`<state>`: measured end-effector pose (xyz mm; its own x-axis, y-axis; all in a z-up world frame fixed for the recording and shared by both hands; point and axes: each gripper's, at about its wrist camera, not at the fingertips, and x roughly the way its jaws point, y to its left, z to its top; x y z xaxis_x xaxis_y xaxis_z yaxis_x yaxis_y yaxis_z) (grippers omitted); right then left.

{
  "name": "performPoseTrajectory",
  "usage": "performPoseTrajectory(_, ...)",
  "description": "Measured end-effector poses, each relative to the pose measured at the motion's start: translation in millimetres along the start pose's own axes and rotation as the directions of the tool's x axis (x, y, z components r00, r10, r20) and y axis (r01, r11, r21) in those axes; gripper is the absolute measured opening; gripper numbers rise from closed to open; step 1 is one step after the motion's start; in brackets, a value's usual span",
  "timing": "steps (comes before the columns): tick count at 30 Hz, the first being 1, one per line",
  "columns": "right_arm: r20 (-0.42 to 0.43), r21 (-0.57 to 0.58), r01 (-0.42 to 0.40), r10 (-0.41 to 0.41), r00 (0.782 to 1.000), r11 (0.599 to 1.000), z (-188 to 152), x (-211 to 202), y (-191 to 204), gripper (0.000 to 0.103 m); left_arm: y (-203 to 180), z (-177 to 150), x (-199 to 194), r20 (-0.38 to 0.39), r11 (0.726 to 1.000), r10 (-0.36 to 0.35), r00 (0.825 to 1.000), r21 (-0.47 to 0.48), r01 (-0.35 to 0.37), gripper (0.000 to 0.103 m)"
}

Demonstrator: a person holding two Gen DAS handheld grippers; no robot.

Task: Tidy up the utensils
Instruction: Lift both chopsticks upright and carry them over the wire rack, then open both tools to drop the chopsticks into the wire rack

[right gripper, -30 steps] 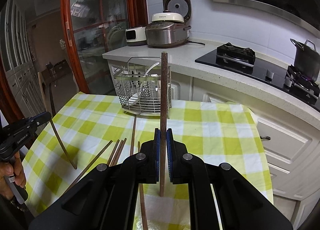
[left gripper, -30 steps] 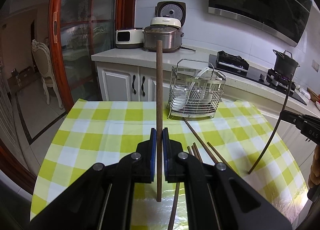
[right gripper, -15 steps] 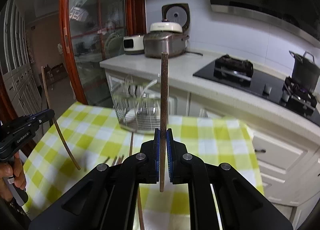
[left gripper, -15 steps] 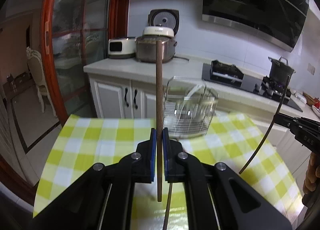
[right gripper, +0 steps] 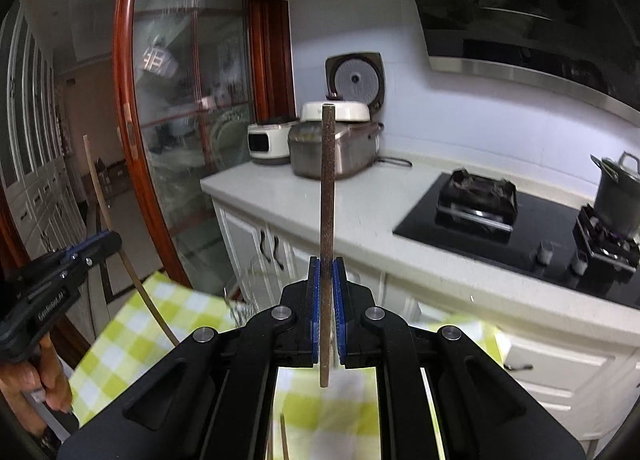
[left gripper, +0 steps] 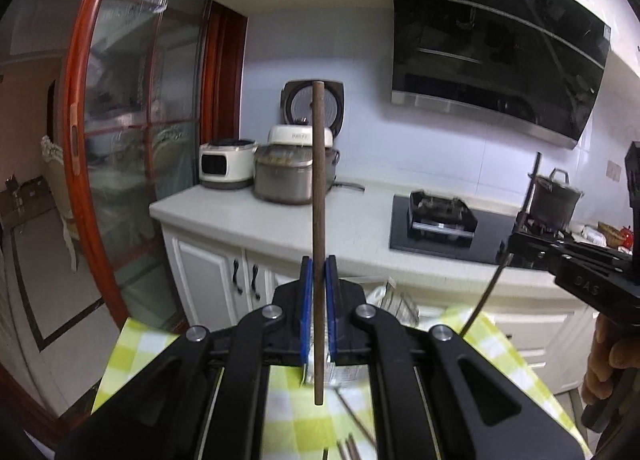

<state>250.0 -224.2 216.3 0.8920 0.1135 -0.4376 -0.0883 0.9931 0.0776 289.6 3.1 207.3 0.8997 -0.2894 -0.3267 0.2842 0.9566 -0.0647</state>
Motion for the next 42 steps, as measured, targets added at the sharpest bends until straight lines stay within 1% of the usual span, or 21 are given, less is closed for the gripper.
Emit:
performPoseTrajectory(6, 0.05, 0.012, -0.003, 0.003, 0.999, 1.0, 33.3, 16.9, 3.1, 0.01, -5.6, 23.9, 20.8, 0.041, 1.0, -0.016, 0.999, -0.004, 0.016, 0.006)
performPoseTrajectory(11, 0.072, 0.028, -0.019, 0.017, 0.997, 0.999, 45.9, 33.0, 6.1, 0.01, -7.3, 29.2, 39.4, 0.047, 1.0, -0.025, 0.999, -0.016, 0.026, 0.006)
performPoseTrajectory(13, 0.073, 0.033, -0.028, 0.025, 0.997, 0.999, 45.8, 40.5, 7.6, 0.01, -7.4, 30.1, 47.6, 0.046, 0.999, -0.031, 0.998, -0.026, 0.033, 0.006)
performPoseTrajectory(19, 0.059, 0.055, -0.044, 0.04, 0.997, 0.998, 31.7, 66.8, 12.4, 0.01, -0.4, 25.5, 67.3, 0.052, 0.998, -0.038, 0.998, -0.052, 0.041, 0.006)
performPoseTrajectory(22, 0.034, 0.074, -0.041, 0.039, 0.999, 0.996, 19.6, 83.5, 9.4, 0.01, 4.5, 20.2, 78.8, 0.047, 0.996, -0.048, 0.998, -0.074, 0.051, 0.006)
performPoseTrajectory(30, -0.033, 0.105, -0.036, 0.04, 0.999, 0.994, -11.2, 122.9, -0.4, 0.01, 10.7, -7.1, 117.8, -0.003, 0.995, -0.051, 0.999, -0.09, 0.051, 0.006)
performPoseTrajectory(36, -0.068, 0.137, -0.013, 0.023, 0.997, 0.99, -30.9, 138.0, -12.4, 0.011, 16.7, -29.1, 137.2, -0.06, 0.994, -0.035, 0.998, -0.109, 0.028, 0.007)
performPoseTrajectory(38, -0.084, 0.136, 0.003, 0.009, 0.996, 0.991, -36.1, 141.9, -13.9, 0.011, 19.5, -34.2, 139.9, -0.072, 0.993, -0.034, 0.997, -0.119, 0.025, 0.01)
performPoseTrajectory(39, -0.086, 0.138, 0.003, 0.009, 0.996, 0.99, -37.2, 142.3, -14.7, 0.011, 20.1, -35.9, 139.3, -0.075, 0.992, -0.028, 0.997, -0.121, 0.019, 0.019)
performPoseTrajectory(40, -0.092, 0.144, 0.009, 0.005, 0.996, 0.99, -39.0, 142.6, -16.6, 0.011, 21.5, -36.9, 137.9, -0.074, 0.992, -0.025, 0.997, -0.127, 0.016, 0.033)
performPoseTrajectory(42, -0.097, 0.151, 0.02, -0.006, 0.995, 0.988, -39.8, 141.2, -18.8, 0.011, 24.5, -37.6, 131.4, -0.063, 0.99, -0.017, 0.998, -0.138, 0.009, 0.045)
